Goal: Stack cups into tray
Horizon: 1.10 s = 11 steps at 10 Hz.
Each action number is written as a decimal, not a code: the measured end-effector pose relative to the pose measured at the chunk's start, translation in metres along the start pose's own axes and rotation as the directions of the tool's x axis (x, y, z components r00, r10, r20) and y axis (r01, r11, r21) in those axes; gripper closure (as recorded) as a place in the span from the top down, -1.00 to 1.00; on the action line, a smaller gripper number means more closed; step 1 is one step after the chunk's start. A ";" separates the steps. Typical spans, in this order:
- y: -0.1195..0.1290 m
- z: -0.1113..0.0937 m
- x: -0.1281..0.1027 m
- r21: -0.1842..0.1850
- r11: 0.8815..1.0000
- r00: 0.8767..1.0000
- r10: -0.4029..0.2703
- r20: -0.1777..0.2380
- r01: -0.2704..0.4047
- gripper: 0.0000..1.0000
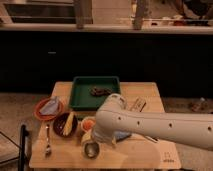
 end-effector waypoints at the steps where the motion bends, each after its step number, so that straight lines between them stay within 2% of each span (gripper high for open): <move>1: 0.001 0.001 -0.001 -0.005 1.000 1.000 -0.007 -0.002 0.007 0.60; 5: 0.003 0.013 -0.007 -0.016 0.999 0.999 -0.047 0.005 0.047 0.60; 9: 0.013 0.028 -0.008 0.008 0.997 0.997 -0.072 0.034 0.072 0.60; 11: 0.021 0.038 -0.005 0.032 0.997 0.996 -0.073 0.043 0.072 0.60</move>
